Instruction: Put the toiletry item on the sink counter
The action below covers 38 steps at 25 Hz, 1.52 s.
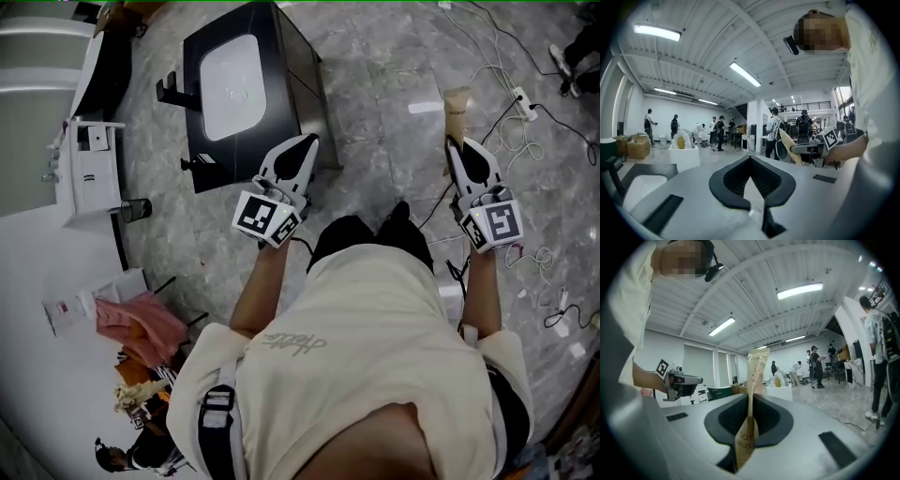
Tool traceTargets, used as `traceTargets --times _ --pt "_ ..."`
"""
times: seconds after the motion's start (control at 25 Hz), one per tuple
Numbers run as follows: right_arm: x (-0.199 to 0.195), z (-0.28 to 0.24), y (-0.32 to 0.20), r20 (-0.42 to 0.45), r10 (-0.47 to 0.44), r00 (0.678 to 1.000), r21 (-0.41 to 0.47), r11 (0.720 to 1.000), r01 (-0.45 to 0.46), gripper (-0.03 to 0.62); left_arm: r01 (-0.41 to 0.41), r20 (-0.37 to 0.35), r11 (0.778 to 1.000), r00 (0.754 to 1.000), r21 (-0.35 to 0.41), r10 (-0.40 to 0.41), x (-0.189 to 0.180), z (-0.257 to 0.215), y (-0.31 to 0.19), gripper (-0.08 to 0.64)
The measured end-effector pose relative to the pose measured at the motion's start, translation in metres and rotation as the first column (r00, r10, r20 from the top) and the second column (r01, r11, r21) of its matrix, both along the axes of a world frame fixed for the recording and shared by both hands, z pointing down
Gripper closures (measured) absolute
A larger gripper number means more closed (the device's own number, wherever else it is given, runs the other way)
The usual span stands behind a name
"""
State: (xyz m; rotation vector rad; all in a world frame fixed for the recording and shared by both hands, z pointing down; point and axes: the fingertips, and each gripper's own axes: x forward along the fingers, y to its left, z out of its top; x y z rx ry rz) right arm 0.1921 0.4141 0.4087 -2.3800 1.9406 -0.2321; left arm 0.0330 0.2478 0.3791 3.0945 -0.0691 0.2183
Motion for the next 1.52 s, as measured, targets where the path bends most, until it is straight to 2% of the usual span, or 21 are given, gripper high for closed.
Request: traceTargets --times 0.12,0.24,0.4,0.6,0.8,1.0,1.12,1.28,1.44,1.52 --pt "0.016 0.009 -0.015 0.007 -0.003 1.0 -0.002 1.0 0.003 0.568 0.043 0.055 0.999 0.998 0.019 -0.044 0.007 0.015 -0.018 0.557" --pt "0.028 0.015 -0.031 0.026 -0.02 0.999 -0.01 1.0 0.021 0.568 0.088 0.065 0.996 0.994 -0.005 -0.087 0.017 0.022 -0.035 0.557" --pt "0.044 0.019 -0.06 0.014 -0.038 0.999 -0.035 0.999 0.038 0.568 0.102 0.041 0.994 0.994 -0.033 -0.1 0.039 0.033 -0.062 0.557" --pt "0.054 0.009 -0.112 -0.019 -0.068 0.997 -0.073 0.995 0.067 0.569 0.114 0.016 0.993 0.993 -0.043 -0.114 0.06 0.038 -0.121 0.557" --pt "0.074 -0.014 -0.18 -0.054 -0.119 0.991 -0.106 0.988 0.113 0.568 0.155 -0.095 0.988 0.983 -0.017 -0.156 0.093 0.005 -0.191 0.557" --pt "0.078 -0.014 -0.261 -0.029 -0.165 0.986 -0.103 0.982 0.161 0.568 0.176 -0.076 0.984 0.981 -0.033 -0.178 0.099 0.022 -0.256 0.557" --pt "0.075 -0.009 -0.306 -0.008 -0.219 0.976 -0.1 0.971 0.217 0.569 0.229 -0.061 0.972 0.971 -0.05 -0.232 0.093 0.032 -0.293 0.557" --pt "0.069 0.004 -0.353 0.002 -0.319 0.948 -0.124 0.94 0.317 0.568 0.313 -0.055 0.948 0.947 -0.062 -0.317 0.074 0.039 -0.328 0.557" --pt "0.068 0.012 -0.399 0.014 -0.414 0.91 -0.114 0.904 0.412 0.568 0.408 -0.022 0.911 0.912 -0.065 -0.41 0.056 0.049 -0.357 0.557" --pt "0.07 0.016 -0.419 0.033 -0.469 0.882 -0.103 0.877 0.47 0.568 0.459 0.001 0.886 0.888 -0.067 -0.46 0.05 0.053 -0.362 0.557"
